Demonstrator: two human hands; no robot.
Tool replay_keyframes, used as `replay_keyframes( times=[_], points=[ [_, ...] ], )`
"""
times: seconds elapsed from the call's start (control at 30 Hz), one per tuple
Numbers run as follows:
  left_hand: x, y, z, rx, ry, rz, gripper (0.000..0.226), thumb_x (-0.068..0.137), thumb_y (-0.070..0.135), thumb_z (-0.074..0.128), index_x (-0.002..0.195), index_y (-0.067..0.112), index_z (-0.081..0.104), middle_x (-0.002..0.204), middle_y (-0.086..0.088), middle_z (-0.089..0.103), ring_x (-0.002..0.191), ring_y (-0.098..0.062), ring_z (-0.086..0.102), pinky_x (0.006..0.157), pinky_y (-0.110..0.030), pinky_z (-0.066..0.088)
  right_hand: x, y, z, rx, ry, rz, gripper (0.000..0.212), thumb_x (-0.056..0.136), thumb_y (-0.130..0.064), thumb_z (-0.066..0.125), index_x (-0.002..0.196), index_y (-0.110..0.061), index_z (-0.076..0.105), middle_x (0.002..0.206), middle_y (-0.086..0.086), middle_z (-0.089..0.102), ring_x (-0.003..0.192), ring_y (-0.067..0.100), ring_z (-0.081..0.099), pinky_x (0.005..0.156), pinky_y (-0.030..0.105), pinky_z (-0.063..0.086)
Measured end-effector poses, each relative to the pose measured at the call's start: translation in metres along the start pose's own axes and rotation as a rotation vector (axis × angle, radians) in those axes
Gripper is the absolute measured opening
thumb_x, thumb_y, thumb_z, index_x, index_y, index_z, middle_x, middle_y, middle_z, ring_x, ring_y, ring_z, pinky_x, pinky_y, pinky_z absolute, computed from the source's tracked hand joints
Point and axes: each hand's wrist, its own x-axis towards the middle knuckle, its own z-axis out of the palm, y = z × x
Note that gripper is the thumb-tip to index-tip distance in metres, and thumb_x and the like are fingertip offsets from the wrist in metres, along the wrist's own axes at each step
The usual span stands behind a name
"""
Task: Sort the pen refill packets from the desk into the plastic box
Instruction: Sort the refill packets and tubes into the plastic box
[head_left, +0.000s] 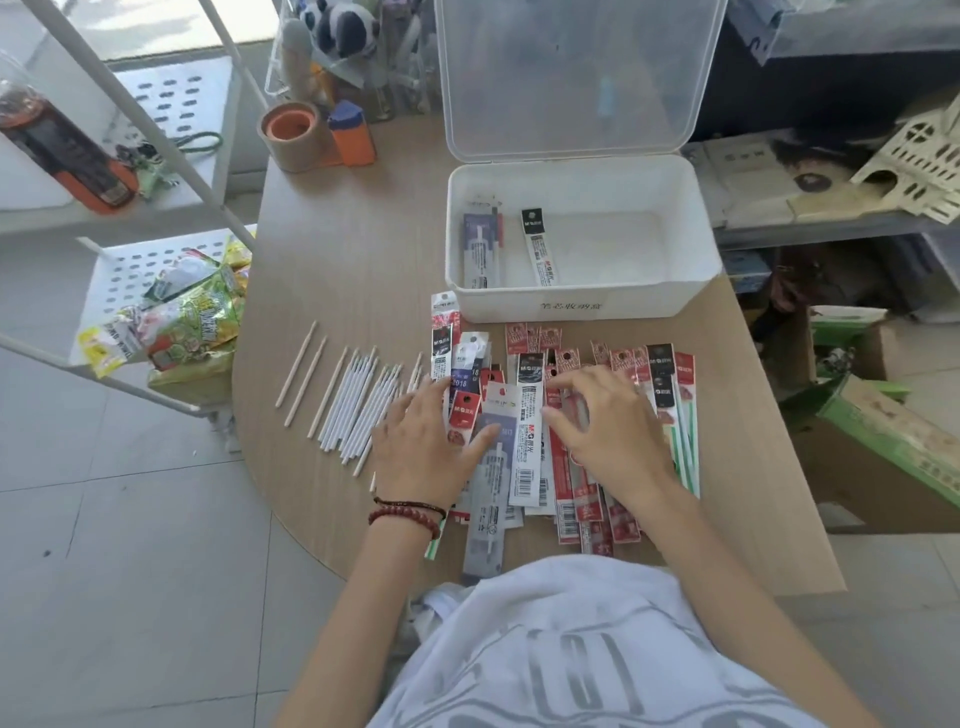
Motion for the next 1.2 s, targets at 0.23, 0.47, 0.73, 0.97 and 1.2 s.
replay_keyframes(
  times=[0.23,0.47,0.73,0.97,1.2],
  points=[
    [-0.01,0.011,-0.002,-0.062,0.05,-0.039,0.09,0.071,0.07,0.059,0.14,0.019,0.033,0.138,0.001,0.045,0.126,-0.017,0.038,0.104,-0.03,0.034,-0.002,0.001,0.008,-0.012,-0.036,-0.011,0.035,0.091,-0.043,0.059,0.125,-0.033,0.055,0.127,-0.01,0.054,0.12,0.009,0.046,0.102,0.028,0.036],
    [-0.012,0.022,0.001,-0.098,-0.022,-0.114,0.092,0.07,0.067,0.063,0.142,0.02,0.031,0.141,-0.006,0.034,0.129,-0.023,0.031,0.105,-0.036,0.035,0.0,0.003,0.01,0.005,-0.042,-0.008,0.035,0.091,-0.043,0.059,0.125,-0.033,0.054,0.127,-0.011,0.053,0.121,0.01,0.045,0.104,0.03,0.038],
    [-0.007,0.029,0.0,-0.157,-0.014,-0.123,0.085,0.073,0.051,0.071,0.142,0.023,0.031,0.14,-0.001,0.041,0.129,-0.02,0.032,0.105,-0.033,0.033,0.001,0.003,0.008,0.015,-0.055,-0.001,0.036,0.092,-0.043,0.058,0.127,-0.034,0.053,0.128,-0.011,0.052,0.123,0.009,0.044,0.105,0.03,0.035],
    [-0.003,0.026,-0.004,-0.234,0.044,-0.171,0.075,0.074,0.031,0.073,0.138,0.018,0.036,0.13,-0.005,0.05,0.119,-0.021,0.045,0.098,-0.033,0.041,0.002,0.004,0.007,0.029,-0.062,0.005,0.037,0.092,-0.043,0.058,0.127,-0.034,0.052,0.13,-0.012,0.052,0.124,0.008,0.043,0.106,0.029,0.034],
    [-0.004,0.023,-0.013,-0.308,0.097,-0.206,0.05,0.077,0.024,0.072,0.122,0.012,0.051,0.104,-0.001,0.061,0.093,-0.017,0.057,0.08,-0.023,0.044,0.002,0.004,0.008,0.025,-0.074,0.006,0.036,0.092,-0.043,0.058,0.127,-0.035,0.052,0.13,-0.013,0.051,0.124,0.007,0.042,0.106,0.029,0.034]
  ],
)
